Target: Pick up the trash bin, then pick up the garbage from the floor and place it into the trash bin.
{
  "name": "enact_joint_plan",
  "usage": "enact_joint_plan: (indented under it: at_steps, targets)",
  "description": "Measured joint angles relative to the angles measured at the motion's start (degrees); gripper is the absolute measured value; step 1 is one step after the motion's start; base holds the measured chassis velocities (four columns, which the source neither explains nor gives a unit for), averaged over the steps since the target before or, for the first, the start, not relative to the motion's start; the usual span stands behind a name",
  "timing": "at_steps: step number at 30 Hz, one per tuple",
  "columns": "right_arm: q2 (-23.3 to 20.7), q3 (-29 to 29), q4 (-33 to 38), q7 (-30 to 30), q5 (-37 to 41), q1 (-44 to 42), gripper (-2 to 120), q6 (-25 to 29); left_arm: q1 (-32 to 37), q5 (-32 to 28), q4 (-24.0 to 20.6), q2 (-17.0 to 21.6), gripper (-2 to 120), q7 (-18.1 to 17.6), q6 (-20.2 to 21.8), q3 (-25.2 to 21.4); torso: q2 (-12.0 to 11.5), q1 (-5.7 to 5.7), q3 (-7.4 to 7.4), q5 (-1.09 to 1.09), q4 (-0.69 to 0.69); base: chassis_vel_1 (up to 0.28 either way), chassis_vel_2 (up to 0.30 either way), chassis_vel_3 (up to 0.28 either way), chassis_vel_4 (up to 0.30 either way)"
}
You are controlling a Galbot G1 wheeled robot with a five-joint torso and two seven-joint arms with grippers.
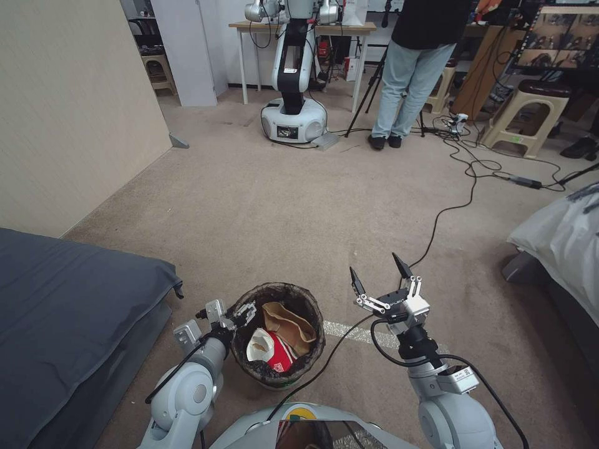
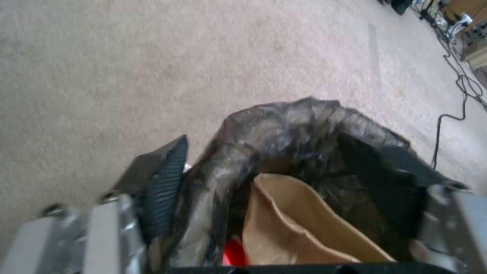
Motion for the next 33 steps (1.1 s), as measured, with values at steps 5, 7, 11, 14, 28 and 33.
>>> enact_joint_plan:
  at_steps: [5,7,11,14,28,33]
  targets:
    - [0.04,-0.11,-0.02,-0.05,0.02,0.02,100,-0.02,-0.16,0.41,-0.31,0.05,97,0.05,-0.58,-0.18,0.0,0.0,0.0,0.0,0.0,0.0,0.0,0.0,0.0]
    - [0.05,-0.12,-0.02,-0.06,0.04,0.02,100,-0.03,-0.19,0.56,-0.32,0.08,99,0.15,-0.88,-0.25,0.0,0.0,0.0,0.0,0.0,0.0,0.0,0.0,0.0]
    - [0.05,-0.13,0.0,-0.06,0.06,0.05,100,-0.03,-0.2,1.23,-0.32,0.21,100,0.55,-1.61,-0.37,0.0,0.0,0.0,0.0,0.0,0.0,0.0,0.0,0.0]
    - [0.08,-0.15,0.09,-0.06,0.07,0.13,100,-0.11,-0.09,2.89,-0.96,0.4,100,0.92,-2.17,-0.47,0.0,0.0,0.0,0.0,0.0,0.0,0.0,0.0,0.0]
    - [1.79,-0.94,0.12,8.89,-3.98,0.46,100,-1.19,4.82,39.37,-5.32,-1.03,100,7.46,-19.63,-1.49,0.0,0.0,0.0,0.0,0.0,0.0,0.0,0.0,0.0]
    - [2.67,-1.25,-0.11,11.36,-5.1,0.27,100,-1.74,6.8,42.74,-5.22,-1.55,100,7.47,-23.56,-1.2,0.0,0.0,0.0,0.0,0.0,0.0,0.0,0.0,0.0]
